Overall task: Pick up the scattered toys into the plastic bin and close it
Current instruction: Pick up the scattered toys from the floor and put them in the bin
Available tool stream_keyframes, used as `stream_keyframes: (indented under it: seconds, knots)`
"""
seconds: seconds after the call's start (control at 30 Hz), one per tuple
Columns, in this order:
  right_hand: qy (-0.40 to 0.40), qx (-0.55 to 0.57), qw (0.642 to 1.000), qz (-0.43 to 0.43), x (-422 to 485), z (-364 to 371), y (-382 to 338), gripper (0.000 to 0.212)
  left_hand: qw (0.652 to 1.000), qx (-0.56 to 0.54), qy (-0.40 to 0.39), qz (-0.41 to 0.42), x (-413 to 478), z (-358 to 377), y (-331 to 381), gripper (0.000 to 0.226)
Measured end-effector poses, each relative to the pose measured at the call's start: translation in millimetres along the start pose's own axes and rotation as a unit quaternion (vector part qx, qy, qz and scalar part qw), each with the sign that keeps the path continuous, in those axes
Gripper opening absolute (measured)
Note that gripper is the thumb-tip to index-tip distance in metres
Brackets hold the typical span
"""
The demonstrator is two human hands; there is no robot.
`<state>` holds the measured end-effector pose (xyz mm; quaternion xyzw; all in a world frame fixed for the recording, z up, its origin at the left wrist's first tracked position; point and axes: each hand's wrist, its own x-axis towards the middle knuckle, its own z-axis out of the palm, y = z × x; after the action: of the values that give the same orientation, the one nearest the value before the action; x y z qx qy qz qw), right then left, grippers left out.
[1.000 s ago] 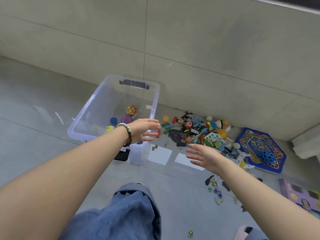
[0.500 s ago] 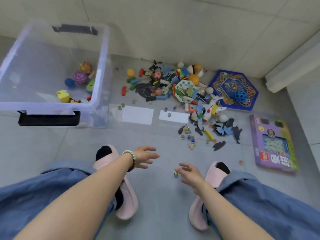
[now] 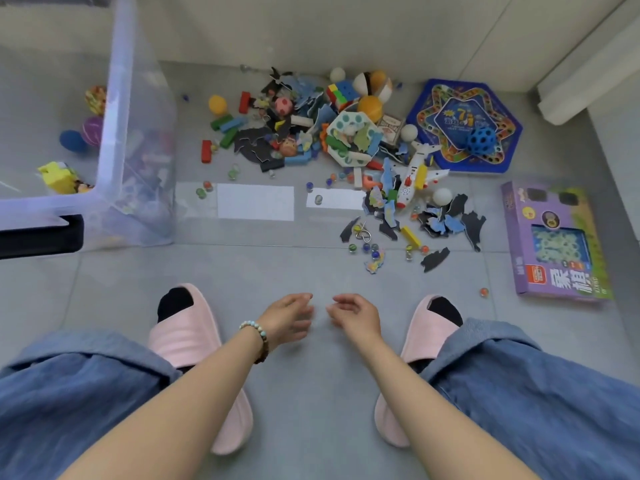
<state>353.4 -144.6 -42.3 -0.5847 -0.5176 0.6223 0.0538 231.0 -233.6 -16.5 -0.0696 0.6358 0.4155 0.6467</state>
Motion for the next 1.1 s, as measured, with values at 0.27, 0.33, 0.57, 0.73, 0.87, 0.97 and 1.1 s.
stream_keyframes:
  seconds: [0.27,0.33,0.57,0.73,0.87,0.97,1.1]
  knots:
    - [0.144,-0.006,0.987,-0.070,48,-35,-36,0.026,0.995,-0.086,-0.001,0.056,28,21,36,0.024]
    - [0.146,-0.050,0.985,-0.073,64,-45,-39,0.033,0.996,-0.065,-0.002,0.063,38,23,46,0.027]
    - [0.104,-0.144,0.971,-0.161,98,-38,-43,0.029,0.994,-0.075,0.004,0.078,67,33,65,0.024]
    - [0.092,-0.184,0.955,-0.215,110,-34,-44,0.024,0.993,-0.102,0.004,0.063,80,38,63,0.025]
    - [0.081,-0.198,0.949,-0.234,115,-32,-44,0.020,0.992,-0.104,0.009,0.074,86,38,64,0.031]
    - [0.084,-0.192,0.949,-0.234,118,-33,-46,0.021,0.991,-0.113,0.010,0.075,89,36,68,0.031]
    - [0.105,-0.160,0.955,-0.227,116,-36,-52,0.022,0.991,-0.124,0.005,0.055,91,35,75,0.030]
